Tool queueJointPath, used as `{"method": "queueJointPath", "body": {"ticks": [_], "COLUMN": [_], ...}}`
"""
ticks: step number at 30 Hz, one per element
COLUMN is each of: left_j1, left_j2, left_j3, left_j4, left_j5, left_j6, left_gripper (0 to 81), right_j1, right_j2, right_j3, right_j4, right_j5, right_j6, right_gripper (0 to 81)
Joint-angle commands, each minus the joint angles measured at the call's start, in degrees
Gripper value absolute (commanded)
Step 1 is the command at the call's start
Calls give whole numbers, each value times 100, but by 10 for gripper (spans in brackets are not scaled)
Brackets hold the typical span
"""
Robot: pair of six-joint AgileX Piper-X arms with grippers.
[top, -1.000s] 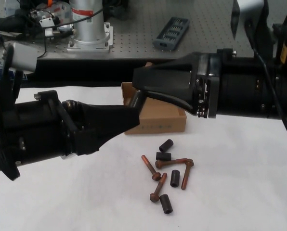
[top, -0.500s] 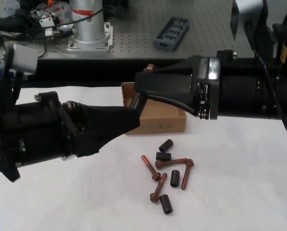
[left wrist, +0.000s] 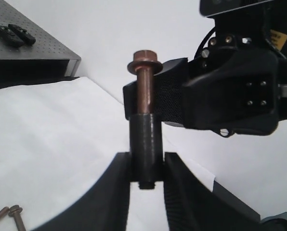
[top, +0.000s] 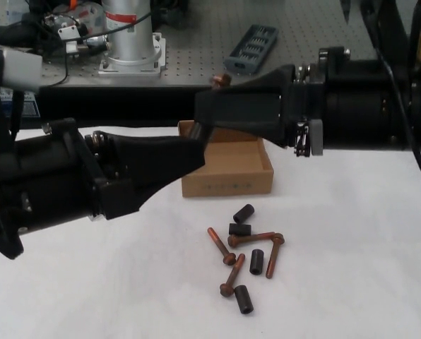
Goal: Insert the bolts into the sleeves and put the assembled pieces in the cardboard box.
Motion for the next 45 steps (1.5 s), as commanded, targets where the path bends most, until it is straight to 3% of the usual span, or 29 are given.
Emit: {"method": "queueJointPath", "body": {"ticks": [1,18,23,27,31,35,41,45], "left_j1": [27,27,27,42,42,68,235,315], "left_j2": [-53,-53,-12,421,1147,2030,3502,4509], "left_j3": [-147,-147,-147,-336,-699,-1275,-2423,-3351], "left_j4": [-725,-710,-146,292,319,333,450,673], "left_j5": [-165,-168,-598,-601,-663,-916,-1077,-1274], "left_j6": [-40,55,660,1048,1262,1501,1682,1682], "left_gripper": [6,6,6,6,6,6,6,6], "right_j1": [87,56,-335,-805,-1305,-1749,-2156,-2215], "right_j2": [12,-11,-216,-534,-930,-1237,-1433,-1432], "right_j3": [13,11,11,11,11,24,24,24], "right_j4": [595,1242,2559,3623,4842,6080,7083,7173], "right_j5": [-324,-156,-54,440,970,1518,2206,2340], "right_j6": [-170,-426,-1128,-1800,-2456,-3185,-3921,-3926], "right_gripper": [321,321,321,319,228,15,28,28]}}
